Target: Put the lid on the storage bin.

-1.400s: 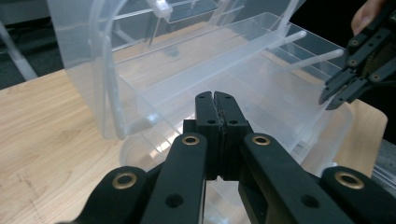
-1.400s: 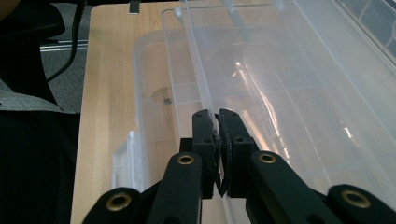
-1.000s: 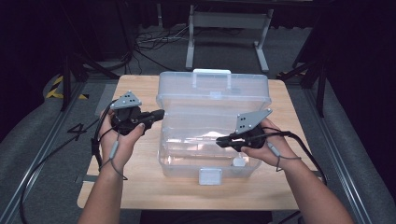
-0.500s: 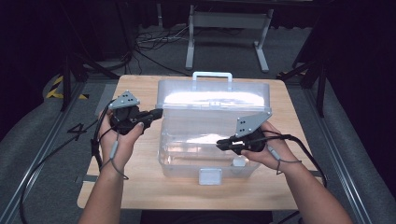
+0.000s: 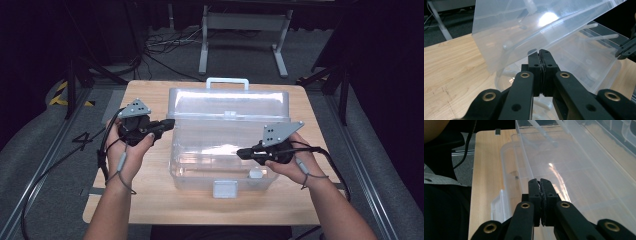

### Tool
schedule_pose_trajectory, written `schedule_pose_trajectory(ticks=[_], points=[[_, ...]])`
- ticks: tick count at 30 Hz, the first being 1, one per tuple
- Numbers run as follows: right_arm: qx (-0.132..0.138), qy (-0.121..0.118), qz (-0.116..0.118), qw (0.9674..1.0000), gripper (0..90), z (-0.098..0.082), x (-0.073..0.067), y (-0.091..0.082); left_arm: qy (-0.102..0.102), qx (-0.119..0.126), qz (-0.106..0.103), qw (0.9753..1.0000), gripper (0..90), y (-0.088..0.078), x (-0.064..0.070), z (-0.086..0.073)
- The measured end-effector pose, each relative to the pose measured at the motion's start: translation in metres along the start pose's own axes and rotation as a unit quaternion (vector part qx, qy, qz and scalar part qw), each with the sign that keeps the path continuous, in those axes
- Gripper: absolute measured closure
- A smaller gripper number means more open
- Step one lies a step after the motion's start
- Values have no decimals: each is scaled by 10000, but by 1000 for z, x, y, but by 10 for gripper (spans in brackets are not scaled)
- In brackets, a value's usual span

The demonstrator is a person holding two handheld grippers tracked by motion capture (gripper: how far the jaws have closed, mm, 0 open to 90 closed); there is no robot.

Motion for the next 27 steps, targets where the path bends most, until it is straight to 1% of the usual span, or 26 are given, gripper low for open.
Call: schedule_pose_trajectory(ticks=[2,5,7,14,18,21,22,27], points=[[59,53,-17,10000,900,0,2,-5,-8,-4,-3,10000,884,0,0,0],[263,199,-84,9994,900,1,6,-17,6,-27,4,10000,884,0,0,-1],[347,278,-137,9989,900,1,8,-23,17,-30,9,10000,884,0,0,-1],[520,530,-394,9965,900,-7,17,-42,19,-70,-10,10000,882,0,2,-2],[728,736,-517,9933,900,-12,24,-51,30,-87,-10,10000,880,0,2,-3],[764,874,-592,9915,900,-16,29,-56,42,-104,-22,9999,879,-1,3,-4],[822,953,-609,9902,900,-17,30,-58,43,-114,-31,9999,879,-1,3,-4],[858,1051,-755,9879,900,-25,36,-60,44,-148,-59,9999,873,-1,4,-5]])
Point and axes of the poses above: each handheld gripper's, and its own axes: y roughly forward along the jaws, z roughly out of its top, x roughly to its right, the point moved 8 cm from there along y, roughly forward along the jaws, and after that the axes turned 7 degrees about -z, right-handed, at the moved point
